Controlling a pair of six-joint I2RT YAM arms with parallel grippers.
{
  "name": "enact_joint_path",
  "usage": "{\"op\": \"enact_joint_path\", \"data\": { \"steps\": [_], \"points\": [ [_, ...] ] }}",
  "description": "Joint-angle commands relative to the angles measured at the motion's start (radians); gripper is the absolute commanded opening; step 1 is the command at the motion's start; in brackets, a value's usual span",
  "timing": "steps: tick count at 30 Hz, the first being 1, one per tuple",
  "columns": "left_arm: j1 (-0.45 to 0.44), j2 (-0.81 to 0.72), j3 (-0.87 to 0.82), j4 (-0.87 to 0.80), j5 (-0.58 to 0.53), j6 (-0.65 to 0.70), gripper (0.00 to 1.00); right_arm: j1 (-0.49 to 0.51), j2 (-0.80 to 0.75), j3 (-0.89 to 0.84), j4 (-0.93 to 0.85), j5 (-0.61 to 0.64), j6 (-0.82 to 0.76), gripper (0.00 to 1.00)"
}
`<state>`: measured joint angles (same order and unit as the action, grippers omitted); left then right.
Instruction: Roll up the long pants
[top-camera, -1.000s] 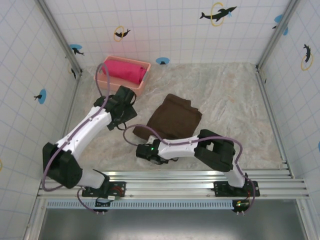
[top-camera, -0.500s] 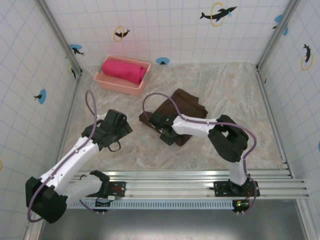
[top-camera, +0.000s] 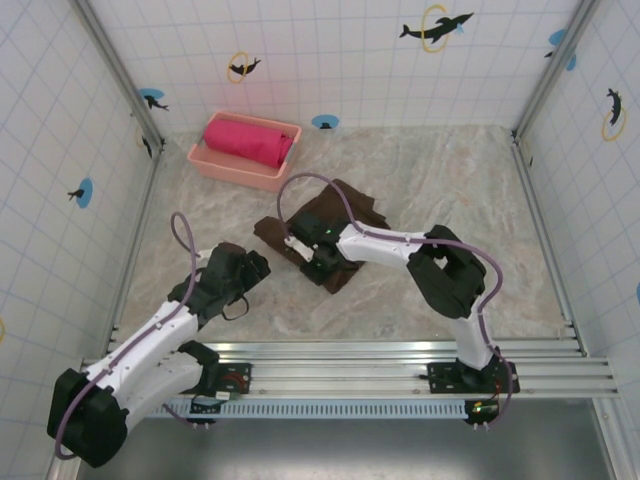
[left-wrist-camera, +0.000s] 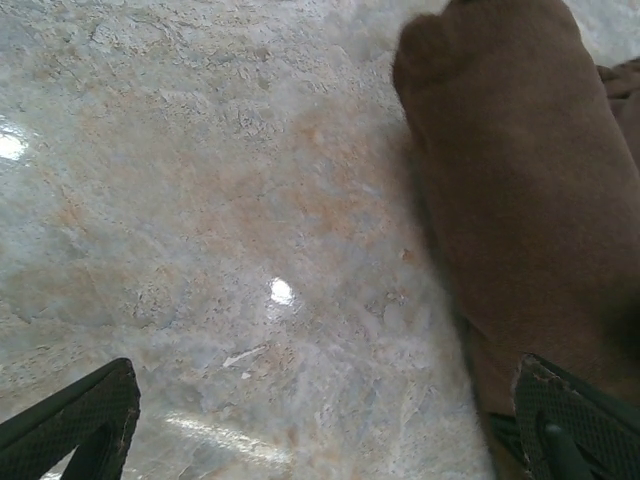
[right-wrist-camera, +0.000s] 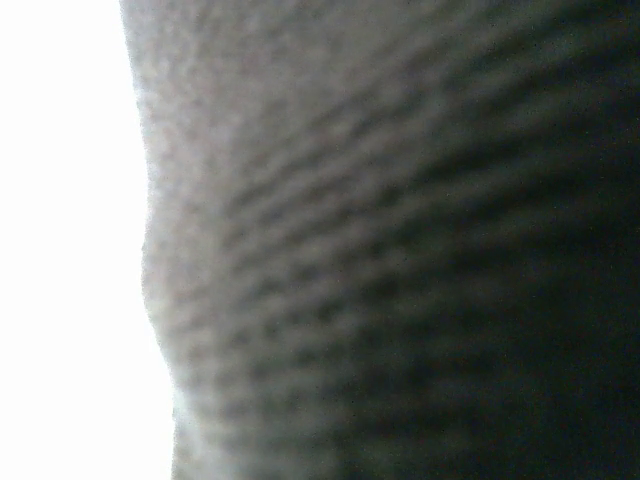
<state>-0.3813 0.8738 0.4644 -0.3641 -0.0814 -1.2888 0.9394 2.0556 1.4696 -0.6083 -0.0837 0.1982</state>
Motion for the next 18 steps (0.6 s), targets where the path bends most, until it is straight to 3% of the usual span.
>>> {"op": "enact_joint_path", "data": {
  "steps": [1, 6, 12, 18],
  "points": [
    [0.004, -0.023, -0.017, 0.068, 0.006, -0.039, 0.97, 0.061, 0.170, -0.018, -0.016, -0.189, -0.032, 0.00],
    [0.009, -0.087, -0.047, 0.027, -0.029, -0.075, 0.97, 0.091, 0.226, 0.023, -0.018, -0.205, -0.034, 0.00],
    [0.010, -0.158, -0.104, -0.018, -0.066, -0.155, 0.97, 0.103, 0.210, -0.050, 0.017, -0.193, -0.030, 0.00],
    [0.011, -0.158, -0.169, 0.045, -0.115, -0.227, 0.97, 0.103, 0.205, -0.079, 0.021, -0.178, -0.034, 0.00]
  ]
}}
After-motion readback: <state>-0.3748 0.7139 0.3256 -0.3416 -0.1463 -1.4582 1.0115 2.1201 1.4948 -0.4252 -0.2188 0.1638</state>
